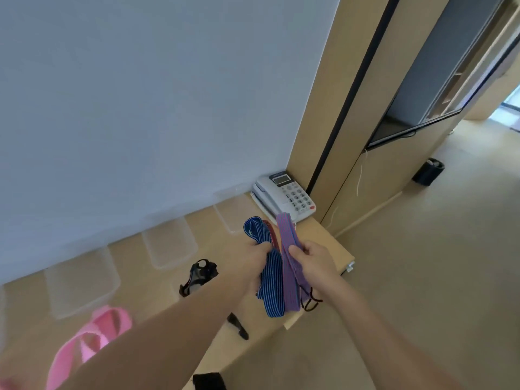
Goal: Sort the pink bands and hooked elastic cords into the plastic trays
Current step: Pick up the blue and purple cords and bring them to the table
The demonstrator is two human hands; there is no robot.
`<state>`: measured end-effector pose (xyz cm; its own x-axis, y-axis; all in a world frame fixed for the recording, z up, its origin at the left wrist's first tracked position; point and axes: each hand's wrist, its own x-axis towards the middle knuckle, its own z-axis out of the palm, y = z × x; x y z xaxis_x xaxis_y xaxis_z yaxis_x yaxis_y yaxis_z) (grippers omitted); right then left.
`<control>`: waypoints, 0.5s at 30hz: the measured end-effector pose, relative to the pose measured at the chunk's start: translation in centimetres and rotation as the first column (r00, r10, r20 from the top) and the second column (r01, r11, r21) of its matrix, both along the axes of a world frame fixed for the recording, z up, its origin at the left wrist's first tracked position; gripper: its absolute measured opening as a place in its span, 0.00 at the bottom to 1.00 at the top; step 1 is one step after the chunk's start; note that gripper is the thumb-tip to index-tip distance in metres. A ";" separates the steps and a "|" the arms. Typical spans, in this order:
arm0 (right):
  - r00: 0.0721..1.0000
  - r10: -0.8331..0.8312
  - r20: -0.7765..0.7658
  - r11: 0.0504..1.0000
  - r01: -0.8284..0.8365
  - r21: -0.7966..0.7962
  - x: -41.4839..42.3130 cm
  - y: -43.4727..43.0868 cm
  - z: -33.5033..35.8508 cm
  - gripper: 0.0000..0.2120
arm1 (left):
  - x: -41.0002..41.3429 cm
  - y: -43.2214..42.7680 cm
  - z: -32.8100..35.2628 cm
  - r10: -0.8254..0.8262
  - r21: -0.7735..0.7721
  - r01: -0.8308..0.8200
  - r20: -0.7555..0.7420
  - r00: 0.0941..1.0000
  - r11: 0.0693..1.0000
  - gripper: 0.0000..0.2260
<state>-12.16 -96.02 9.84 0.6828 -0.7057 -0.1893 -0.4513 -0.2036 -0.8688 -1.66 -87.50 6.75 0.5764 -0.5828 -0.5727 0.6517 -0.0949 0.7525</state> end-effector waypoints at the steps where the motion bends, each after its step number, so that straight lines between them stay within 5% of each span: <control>1: 1.000 0.014 -0.016 1.000 -0.014 -0.017 0.6 -1.1 -0.4 0.10 | 0.4 -0.7 -0.9 0.030 0.022 -0.030 -0.007 1.000 0.999 0.06; 15: 0.910 0.321 -0.263 0.947 -0.310 0.083 8.3 -12.3 -10.6 0.11 | 0.9 -5.9 -7.8 0.127 0.477 -0.247 0.270 0.954 0.844 0.04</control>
<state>-3.91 -108.34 -0.77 0.7877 -0.4503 -0.4204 -0.5873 -0.3431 -0.7330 -0.78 -93.42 -1.09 0.7903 -0.1197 -0.6010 0.5193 -0.3898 0.7605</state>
